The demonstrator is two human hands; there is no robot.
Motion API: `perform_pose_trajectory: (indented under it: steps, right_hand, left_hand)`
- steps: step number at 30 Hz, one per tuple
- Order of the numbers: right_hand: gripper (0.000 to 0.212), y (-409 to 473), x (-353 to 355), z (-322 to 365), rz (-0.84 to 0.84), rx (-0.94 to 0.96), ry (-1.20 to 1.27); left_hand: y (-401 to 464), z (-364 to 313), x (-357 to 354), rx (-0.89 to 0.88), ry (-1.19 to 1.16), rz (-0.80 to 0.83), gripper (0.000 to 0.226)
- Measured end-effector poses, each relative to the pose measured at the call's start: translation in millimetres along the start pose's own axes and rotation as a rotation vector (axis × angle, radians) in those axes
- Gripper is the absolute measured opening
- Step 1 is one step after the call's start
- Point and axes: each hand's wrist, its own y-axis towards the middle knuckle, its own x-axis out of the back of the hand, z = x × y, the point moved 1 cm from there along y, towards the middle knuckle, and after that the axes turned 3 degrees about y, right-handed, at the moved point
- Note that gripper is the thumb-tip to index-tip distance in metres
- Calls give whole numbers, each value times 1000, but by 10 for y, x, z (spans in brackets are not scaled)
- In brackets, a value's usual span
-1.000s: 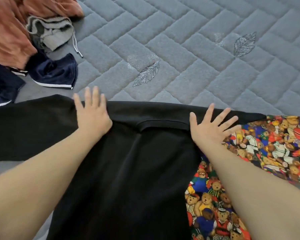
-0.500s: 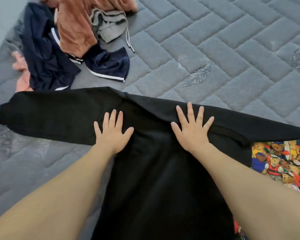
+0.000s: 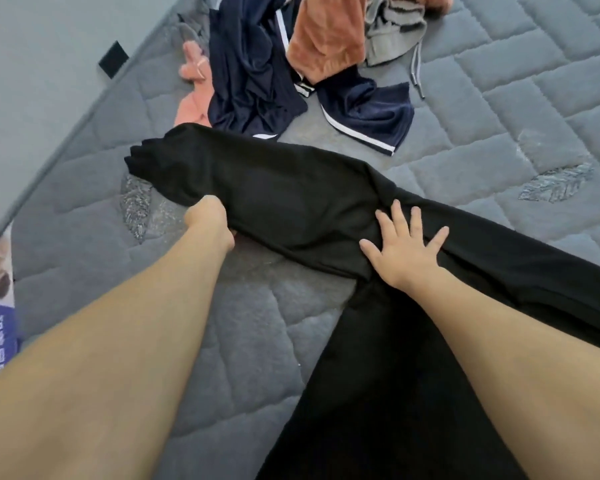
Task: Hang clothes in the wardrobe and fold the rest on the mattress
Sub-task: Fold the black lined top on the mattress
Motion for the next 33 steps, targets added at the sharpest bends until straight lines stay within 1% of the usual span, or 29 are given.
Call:
perform_pose_trajectory:
  steps: [1,2,4,5,6,7,8,9,10,11,12,13,14,15,16,17,18,19,20,21,22,23,25,26,27,29,31,32,33]
  right_hand:
    - [69,-31,59,-21,27,25,24]
    - [65,-69,147,-81,40,66,73]
    - [51,-212,358,-307,0,115,293]
    - [43,-329,456,-476,-62,85,454]
    - [36,-467,536,-678,-146,2,634]
    - [32,-613,601,-919,-244,-134,845]
    - [31,-768,661,-1190,-320,-314,1089]
    - [34,-927,704,-1479,-359,-487,1344]
    - [40,-1086,727,-1779,-374,-621,1570]
    - [48,-1246,723,-2089,-378,-708,1742]
    - [59,-1400,711,-2365,-363,-749,1892]
    - [72,-1548,690,-2598,-340,-758,2024]
    - [86,-1677,664,-2781,-310,-766,2115]
    - [96,-1768,641,-2918,-285,-795,2148]
    - [99,-1824,623,-2993,-251,-828,2120]
    - [95,-1844,596,-3014,-208,-857,2040]
    - [86,-1838,577,-3002,-168,-866,1925]
    - [71,-1817,564,-2972,-128,-854,1793]
    - [50,-1776,540,-2918,-105,-834,1647]
    - [24,-1727,506,-2882,-104,-826,1492]
    - [3,-1685,491,-2852,-133,-829,1361]
    - [13,-1641,468,-2874,-193,-857,1242]
    - [21,-1610,454,-2963,-371,-944,1110]
    - [26,-1612,456,-3012,-448,-991,1045]
    - [30,-1613,469,-3044,-494,-1007,960]
    - [36,-1574,483,-3022,-545,-916,627]
    - [40,-1489,406,-2921,-641,-696,320]
    - [43,-1444,316,-2850,-619,-592,236]
    - [48,-1401,203,-2781,-535,-524,191]
  left_hand:
    - [-45,-19,-16,-162,120,-108,32]
    - [-170,-56,-60,-344,184,-143,31]
    - [-558,-80,-215,-680,272,-119,27]
    - [-809,-43,-328,-825,312,-84,25]
    - [-1051,62,-468,-975,378,-11,23]
    - [-1312,204,-606,-1150,449,79,18]
    - [-1595,393,-754,-1319,537,175,15]
    - [-1874,613,-893,-1472,670,282,18]
    - [-2135,883,-1021,-1594,847,424,31]
    - [-2379,1181,-1120,-1653,1077,594,44]
    - [-2553,1477,-1195,-1658,1330,767,55]
    - [-2690,1747,-1247,-1610,1595,931,61]
    - [-2777,1959,-1288,-1541,1817,1044,62]
    - [-2812,2096,-1323,-1501,1907,1110,58]
    - [-2824,2143,-1340,-1519,1864,1127,54]
    - [-2805,2123,-1355,-1589,1712,1064,52]
    - [-2767,2054,-1385,-1657,1552,944,52]
    - [-2705,1950,-1431,-1673,1442,813,54]
    - [-2597,1823,-1498,-1644,1416,690,56]
    - [-2461,1692,-1573,-1575,1456,603,59]
    - [-2305,1560,-1666,-1471,1548,563,61]
    - [-2148,1460,-1755,-1356,1629,555,63]
    - [-1864,1365,-1837,-1145,1738,555,66]
    - [-1740,1389,-1822,-1090,1772,545,69]
    - [-1645,1461,-1775,-1082,1796,527,72]
    - [-1544,1642,-1632,-1175,1748,454,75]
    - [-1513,1753,-1535,-1306,1658,368,75]
    - [-1510,1776,-1521,-1354,1630,334,75]
    - [-1513,1792,-1507,-1388,1613,304,74]
